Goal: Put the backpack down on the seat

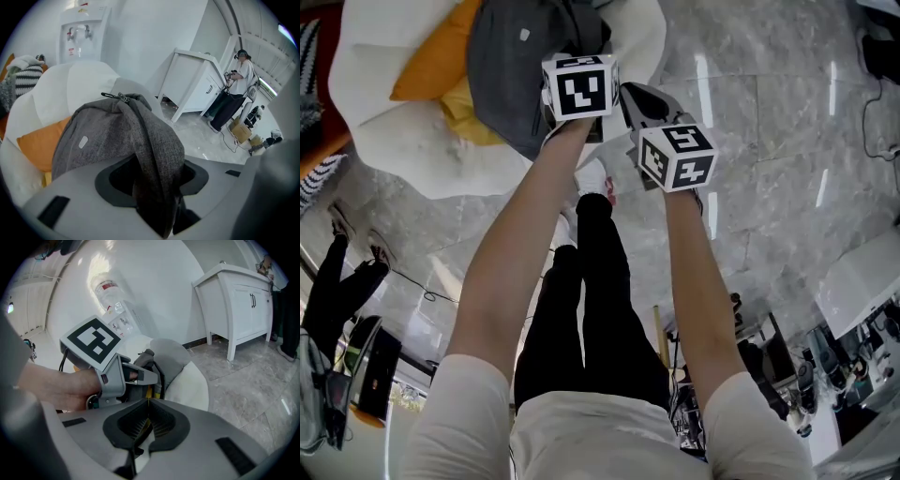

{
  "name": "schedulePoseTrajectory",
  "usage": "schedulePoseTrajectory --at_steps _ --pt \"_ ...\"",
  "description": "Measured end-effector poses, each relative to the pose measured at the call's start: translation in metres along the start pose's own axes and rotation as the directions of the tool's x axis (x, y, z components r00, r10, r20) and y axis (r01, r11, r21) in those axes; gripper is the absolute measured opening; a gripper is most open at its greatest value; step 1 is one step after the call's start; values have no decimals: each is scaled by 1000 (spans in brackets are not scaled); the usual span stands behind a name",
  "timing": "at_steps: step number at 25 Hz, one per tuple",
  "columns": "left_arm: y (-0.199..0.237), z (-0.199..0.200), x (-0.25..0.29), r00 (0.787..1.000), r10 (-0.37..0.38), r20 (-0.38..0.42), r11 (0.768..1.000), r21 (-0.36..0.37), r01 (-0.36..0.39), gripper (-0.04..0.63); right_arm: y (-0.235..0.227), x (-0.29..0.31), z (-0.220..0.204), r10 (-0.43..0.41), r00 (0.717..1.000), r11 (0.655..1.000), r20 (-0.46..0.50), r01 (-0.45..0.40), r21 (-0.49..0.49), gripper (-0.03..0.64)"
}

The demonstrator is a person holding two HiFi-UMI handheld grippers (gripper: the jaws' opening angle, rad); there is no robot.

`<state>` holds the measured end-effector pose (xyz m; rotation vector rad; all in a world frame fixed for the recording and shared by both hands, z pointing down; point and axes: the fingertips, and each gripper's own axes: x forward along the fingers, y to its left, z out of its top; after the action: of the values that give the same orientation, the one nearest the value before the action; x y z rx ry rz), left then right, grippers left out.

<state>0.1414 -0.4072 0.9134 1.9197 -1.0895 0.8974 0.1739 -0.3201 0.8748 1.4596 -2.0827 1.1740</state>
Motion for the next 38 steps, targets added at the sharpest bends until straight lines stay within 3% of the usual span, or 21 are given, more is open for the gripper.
schedulePoseTrajectory --at_steps 9,14,20,28,38 --pt "-6 1 28 999 -53 7 998 16 53 206 -16 12 -6 -10 1000 1000 13 10 4 25" --pt "-11 6 41 999 -44 30 998 42 43 215 -24 14 -13 -23 1000 1000 11 23 6 25" --pt "-16 -6 51 1000 -13 -28 996 84 15 244 -29 9 -18 -36 999 999 12 36 18 25" --pt "-28 -7 62 998 -41 -48 990 132 47 282 -49 -1 -24 -61 998 998 10 61 33 25" --pt "-34 -2 69 996 -85 -14 979 184 86 308 -52 -2 -35 -59 998 997 8 59 50 25"
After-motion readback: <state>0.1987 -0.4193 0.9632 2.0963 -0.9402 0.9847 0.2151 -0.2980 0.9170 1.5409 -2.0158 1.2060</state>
